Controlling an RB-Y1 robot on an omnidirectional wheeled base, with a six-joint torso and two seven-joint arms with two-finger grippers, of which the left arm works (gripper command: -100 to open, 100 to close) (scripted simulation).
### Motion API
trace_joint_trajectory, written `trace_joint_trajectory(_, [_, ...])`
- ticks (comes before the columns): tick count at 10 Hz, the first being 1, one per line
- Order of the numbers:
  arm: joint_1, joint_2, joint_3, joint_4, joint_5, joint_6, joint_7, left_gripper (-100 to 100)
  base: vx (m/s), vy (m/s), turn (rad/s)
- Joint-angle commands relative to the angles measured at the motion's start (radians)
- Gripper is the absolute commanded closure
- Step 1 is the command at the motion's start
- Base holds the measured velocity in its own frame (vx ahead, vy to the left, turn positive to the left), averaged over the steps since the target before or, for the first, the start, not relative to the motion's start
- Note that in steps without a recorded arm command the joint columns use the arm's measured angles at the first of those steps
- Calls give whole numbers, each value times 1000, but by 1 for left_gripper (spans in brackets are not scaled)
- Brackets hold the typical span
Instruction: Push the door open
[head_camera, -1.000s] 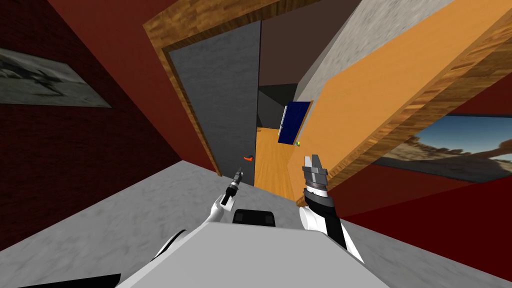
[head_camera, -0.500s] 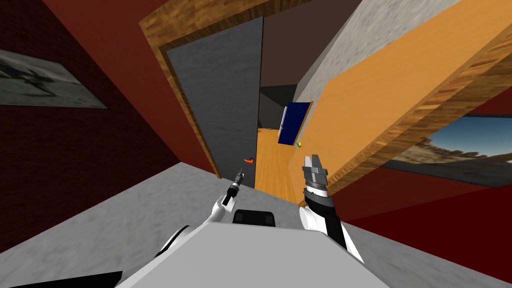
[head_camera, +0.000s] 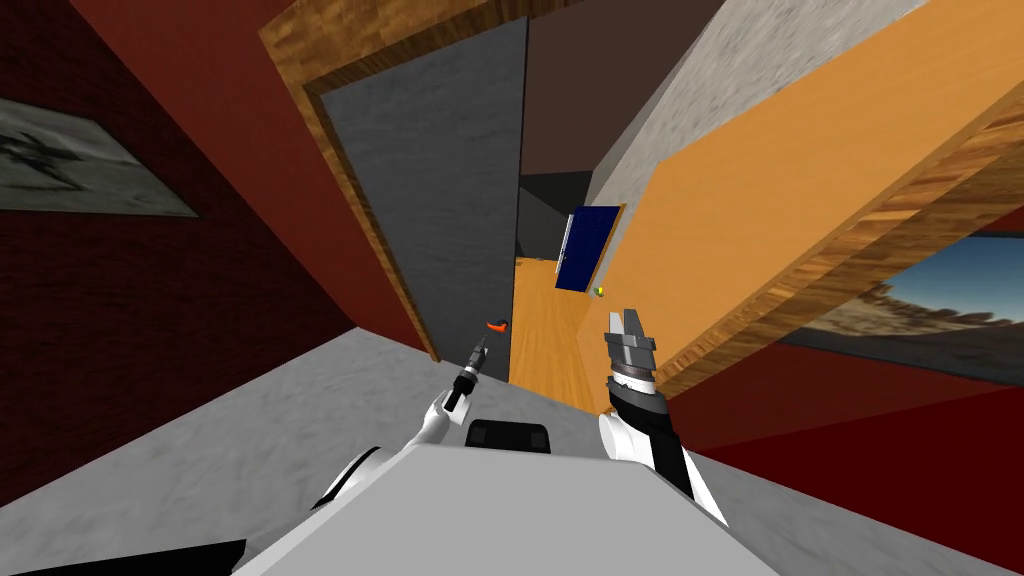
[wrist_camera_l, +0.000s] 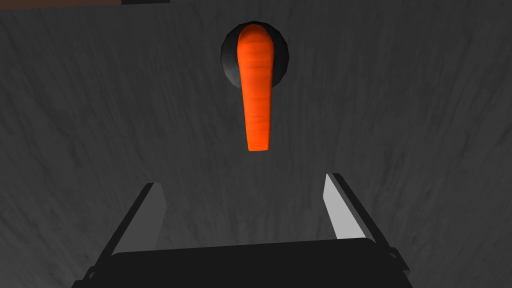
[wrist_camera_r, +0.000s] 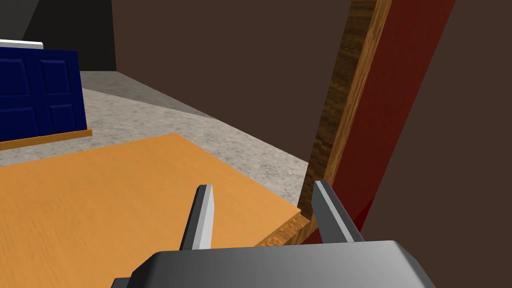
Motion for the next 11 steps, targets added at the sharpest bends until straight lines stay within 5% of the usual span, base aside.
trace_joint_trajectory(1, [-4, 5, 3, 6, 3, -1, -3, -100, 193, -50, -23])
trace_joint_trajectory(8, [-8, -10, 14, 19, 12, -4, -15, -100, 181, -39, -24])
trace_joint_trajectory(9, [-8, -10, 14, 19, 12, -4, -15, 100, -9, 1, 4])
trace_joint_trajectory(11, [-8, -10, 14, 19, 12, -4, -15, 100, -26, 8, -5])
